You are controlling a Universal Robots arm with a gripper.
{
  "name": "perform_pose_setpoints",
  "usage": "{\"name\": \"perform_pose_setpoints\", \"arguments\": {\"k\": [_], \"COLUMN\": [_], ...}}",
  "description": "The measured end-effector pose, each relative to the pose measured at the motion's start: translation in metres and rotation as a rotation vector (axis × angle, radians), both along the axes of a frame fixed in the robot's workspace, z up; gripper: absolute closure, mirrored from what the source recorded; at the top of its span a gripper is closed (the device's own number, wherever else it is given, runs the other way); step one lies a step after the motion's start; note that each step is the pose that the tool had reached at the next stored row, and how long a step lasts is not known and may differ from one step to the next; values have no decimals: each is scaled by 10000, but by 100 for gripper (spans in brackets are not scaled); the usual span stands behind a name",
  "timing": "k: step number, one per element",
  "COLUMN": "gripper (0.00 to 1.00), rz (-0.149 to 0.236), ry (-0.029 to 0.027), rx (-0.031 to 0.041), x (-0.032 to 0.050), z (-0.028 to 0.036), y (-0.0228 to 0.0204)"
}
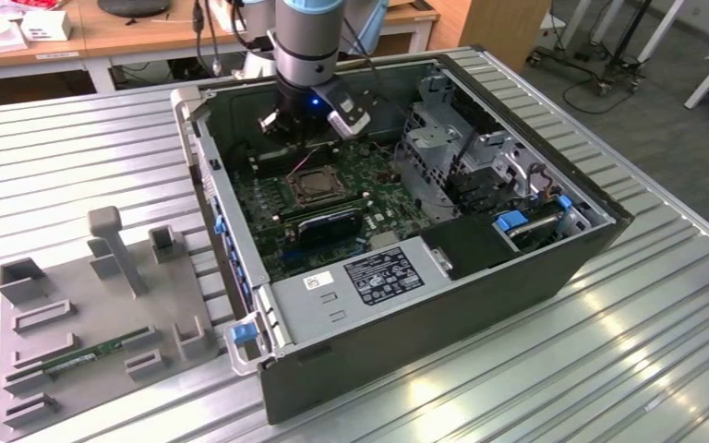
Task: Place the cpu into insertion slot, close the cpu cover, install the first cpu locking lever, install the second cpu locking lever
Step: 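Install the first cpu locking lever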
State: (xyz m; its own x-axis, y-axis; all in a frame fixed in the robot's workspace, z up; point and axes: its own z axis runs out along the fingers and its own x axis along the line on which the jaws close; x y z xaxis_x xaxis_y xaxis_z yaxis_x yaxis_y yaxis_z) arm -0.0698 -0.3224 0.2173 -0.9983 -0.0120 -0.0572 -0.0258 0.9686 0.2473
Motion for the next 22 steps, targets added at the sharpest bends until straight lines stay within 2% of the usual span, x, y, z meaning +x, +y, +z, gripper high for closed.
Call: {"name": "perform_pose_setpoints", "arguments": {"k": [5, 15, 22], "gripper": [89, 89, 89], "rz": [0, 0, 1], "ry": [-12, -12, -13], "rx": [1, 7, 9], "x": [-84, -70, -28], "z": [-1, 10, 32], "y": [-1, -38, -50]}}
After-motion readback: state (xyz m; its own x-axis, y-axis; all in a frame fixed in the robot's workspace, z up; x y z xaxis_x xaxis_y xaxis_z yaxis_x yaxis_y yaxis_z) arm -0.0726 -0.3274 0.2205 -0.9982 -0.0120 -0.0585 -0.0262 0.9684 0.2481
